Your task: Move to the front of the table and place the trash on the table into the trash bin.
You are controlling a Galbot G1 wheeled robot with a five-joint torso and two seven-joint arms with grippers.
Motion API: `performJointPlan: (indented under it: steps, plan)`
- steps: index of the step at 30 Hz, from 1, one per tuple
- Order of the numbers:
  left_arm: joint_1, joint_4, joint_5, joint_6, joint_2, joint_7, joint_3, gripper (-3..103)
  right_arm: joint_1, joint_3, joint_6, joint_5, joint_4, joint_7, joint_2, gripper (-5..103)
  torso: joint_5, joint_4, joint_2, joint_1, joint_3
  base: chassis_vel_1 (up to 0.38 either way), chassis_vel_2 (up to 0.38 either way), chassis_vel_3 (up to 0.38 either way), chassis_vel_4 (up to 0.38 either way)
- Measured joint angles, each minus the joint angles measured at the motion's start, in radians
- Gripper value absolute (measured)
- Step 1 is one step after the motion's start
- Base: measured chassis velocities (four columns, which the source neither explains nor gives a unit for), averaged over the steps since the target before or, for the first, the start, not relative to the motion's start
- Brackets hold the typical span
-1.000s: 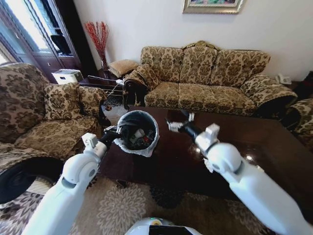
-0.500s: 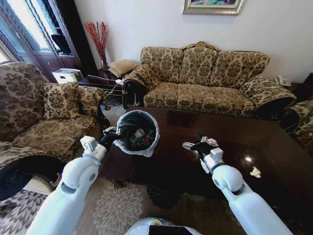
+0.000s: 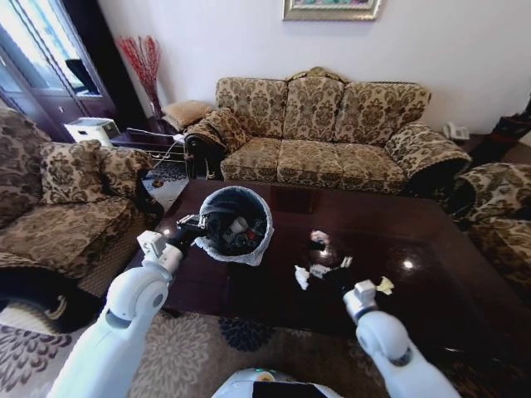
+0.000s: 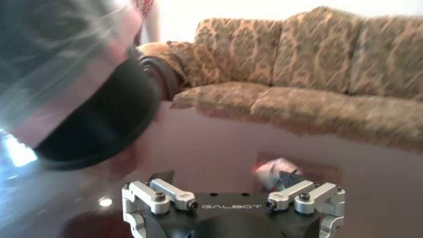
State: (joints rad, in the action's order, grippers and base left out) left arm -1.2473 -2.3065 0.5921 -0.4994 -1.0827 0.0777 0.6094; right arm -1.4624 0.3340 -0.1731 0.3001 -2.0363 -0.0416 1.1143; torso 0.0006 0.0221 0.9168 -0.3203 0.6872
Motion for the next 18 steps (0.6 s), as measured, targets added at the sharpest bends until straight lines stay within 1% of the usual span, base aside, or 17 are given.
performJointPlan:
  steps: [4, 5, 7, 8, 10, 11, 12, 14, 16, 17, 18]
  plan:
    - [0.001, 0.001, -0.001, 0.003, -0.003, -0.001, -0.003, 3, 0.008, -0.028, 0.014, 0.008, 0.047, 0.025, 0.028, 100, -0.0007, 0.0003, 0.0, 0.0, 0.0, -0.02, -0.03, 0.003, 0.015]
    - [0.001, 0.001, -0.001, 0.003, -0.003, -0.001, -0.003, 3, 0.016, -0.037, 0.02, 0.011, 0.07, 0.031, 0.041, 100, -0.0015, 0.0009, 0.0, 0.0, 0.0, 0.058, 0.05, -0.034, -0.011]
    - [0.001, 0.001, -0.001, 0.003, 0.0, -0.001, -0.003, 3, 0.024, -0.042, 0.022, 0.013, 0.092, 0.036, 0.054, 100, -0.0014, 0.0013, 0.0, 0.0, 0.0, 0.058, 0.092, -0.017, -0.022]
    - [0.001, 0.001, -0.001, 0.004, 0.004, -0.002, -0.002, 3, 0.031, -0.045, 0.024, 0.014, 0.11, 0.037, 0.064, 100, -0.0009, 0.002, 0.0, 0.0, 0.0, 0.072, 0.092, -0.036, -0.048]
    - [0.005, 0.004, -0.001, 0.006, 0.01, -0.004, -0.003, 3, 0.042, -0.049, 0.026, 0.009, 0.143, 0.035, 0.077, 100, -0.0012, 0.0011, 0.0, 0.0, 0.0, 0.011, 0.03, -0.018, 0.002]
    - [0.005, 0.004, -0.001, 0.006, 0.01, -0.004, -0.003, 3, 0.042, -0.049, 0.026, 0.009, 0.143, 0.035, 0.077, 100, -0.0012, 0.0011, 0.0, 0.0, 0.0, 0.0, 0.0, 0.0, 0.0]
    - [0.008, 0.006, -0.001, 0.006, 0.011, -0.005, -0.004, 3, 0.048, -0.05, 0.026, 0.005, 0.158, 0.032, 0.082, 100, -0.0011, 0.0005, 0.0, 0.0, 0.0, 0.0, 0.0, 0.0, 0.0]
    - [0.012, 0.006, -0.001, 0.006, 0.012, -0.005, -0.008, 3, 0.056, -0.052, 0.021, 0.005, 0.184, 0.021, 0.088, 100, -0.0004, 0.0003, 0.0, 0.0, 0.0, 0.0, 0.0, 0.0, 0.0]
    - [0.013, 0.007, 0.0, 0.006, 0.012, -0.006, -0.01, 3, 0.061, -0.053, 0.02, 0.01, 0.198, 0.012, 0.091, 100, -0.0007, 0.0001, 0.0, 0.0, 0.0, 0.0, 0.0, 0.0, 0.0]
    - [0.014, 0.009, 0.0, 0.007, 0.012, -0.007, -0.012, 3, 0.064, -0.056, 0.024, 0.015, 0.214, 0.005, 0.093, 103, -0.0007, 0.0, 0.0, 0.0, 0.0, 0.0, 0.0, 0.0, 0.0]
    - [0.014, 0.01, 0.0, 0.01, 0.01, -0.008, -0.012, 3, 0.066, -0.059, 0.034, 0.016, 0.229, 0.002, 0.093, 100, -0.0006, 0.0001, 0.0, 0.0, 0.0, 0.0, 0.0, 0.0, 0.0]
